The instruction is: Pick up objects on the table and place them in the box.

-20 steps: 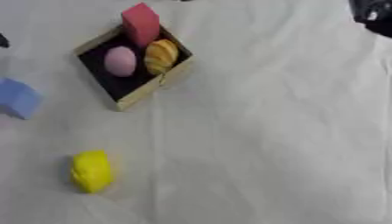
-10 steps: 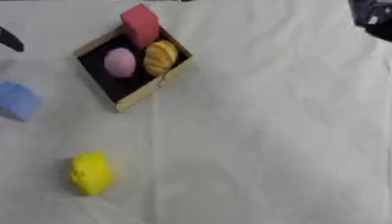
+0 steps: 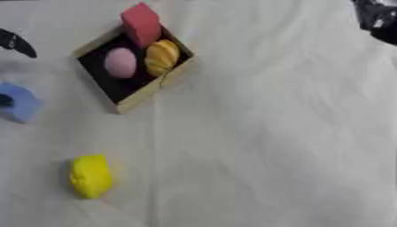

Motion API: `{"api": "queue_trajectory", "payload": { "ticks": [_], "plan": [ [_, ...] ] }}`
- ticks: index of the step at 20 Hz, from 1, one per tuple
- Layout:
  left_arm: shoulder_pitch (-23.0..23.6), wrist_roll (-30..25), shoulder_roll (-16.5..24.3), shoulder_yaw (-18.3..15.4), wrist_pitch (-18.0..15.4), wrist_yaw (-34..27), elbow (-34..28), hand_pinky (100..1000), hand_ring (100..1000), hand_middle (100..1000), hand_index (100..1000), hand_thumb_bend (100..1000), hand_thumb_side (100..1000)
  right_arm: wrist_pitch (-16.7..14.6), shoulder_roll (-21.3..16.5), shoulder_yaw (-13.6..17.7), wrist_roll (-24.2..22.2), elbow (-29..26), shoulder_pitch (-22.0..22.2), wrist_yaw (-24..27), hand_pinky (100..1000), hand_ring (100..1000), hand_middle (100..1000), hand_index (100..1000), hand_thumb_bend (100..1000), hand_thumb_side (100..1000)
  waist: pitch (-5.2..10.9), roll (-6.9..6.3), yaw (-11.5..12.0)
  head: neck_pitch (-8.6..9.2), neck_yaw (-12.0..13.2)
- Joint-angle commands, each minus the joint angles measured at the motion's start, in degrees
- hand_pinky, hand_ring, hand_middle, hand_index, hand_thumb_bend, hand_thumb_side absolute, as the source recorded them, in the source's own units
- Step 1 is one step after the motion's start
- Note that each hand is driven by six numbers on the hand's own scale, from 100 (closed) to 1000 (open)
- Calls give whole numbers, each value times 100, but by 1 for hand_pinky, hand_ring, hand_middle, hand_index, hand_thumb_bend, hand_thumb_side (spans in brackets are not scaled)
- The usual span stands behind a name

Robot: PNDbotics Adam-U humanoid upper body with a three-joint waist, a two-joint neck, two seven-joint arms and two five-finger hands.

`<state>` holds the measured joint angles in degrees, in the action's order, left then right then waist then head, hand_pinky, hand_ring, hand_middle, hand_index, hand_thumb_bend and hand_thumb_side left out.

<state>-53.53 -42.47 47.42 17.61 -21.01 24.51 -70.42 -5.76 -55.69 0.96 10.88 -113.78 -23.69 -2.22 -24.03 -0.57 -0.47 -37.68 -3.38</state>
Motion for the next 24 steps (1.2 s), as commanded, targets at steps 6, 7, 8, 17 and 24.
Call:
{"api": "queue_trajectory", "payload": {
  "ticks": [6, 7, 8, 17, 24],
  "plan": [
    [48, -950, 459, 27, -832, -165, -494, 899, 887, 844, 890, 625, 372, 85, -90, 23, -3, -81, -13, 82, 884, 773, 660, 776, 100, 100, 55, -69, 32, 44, -9],
    [77, -950, 490, 28, -815, -176, -550, 899, 887, 844, 890, 618, 374, 93, -84, 24, -6, -81, -10, 86, 885, 772, 659, 776, 100, 100, 56, -66, 36, 48, -15],
    [104, -950, 513, 31, -795, -197, -600, 898, 887, 843, 889, 612, 374, 102, -77, 25, -8, -81, -7, 92, 885, 772, 659, 776, 100, 100, 58, -63, 39, 47, -20],
    [321, -950, 699, 40, -655, -355, -988, 893, 884, 839, 880, 599, 312, 175, 6, 10, -36, -81, 22, 117, 886, 769, 653, 775, 100, 100, 65, -22, 54, 31, -68],
    [477, -950, 716, 96, -720, -168, -852, 889, 881, 837, 864, 594, 128, 216, 85, 10, -39, -81, 46, 154, 887, 768, 649, 774, 100, 130, 67, 13, 24, 50, -36]
  ]
}}
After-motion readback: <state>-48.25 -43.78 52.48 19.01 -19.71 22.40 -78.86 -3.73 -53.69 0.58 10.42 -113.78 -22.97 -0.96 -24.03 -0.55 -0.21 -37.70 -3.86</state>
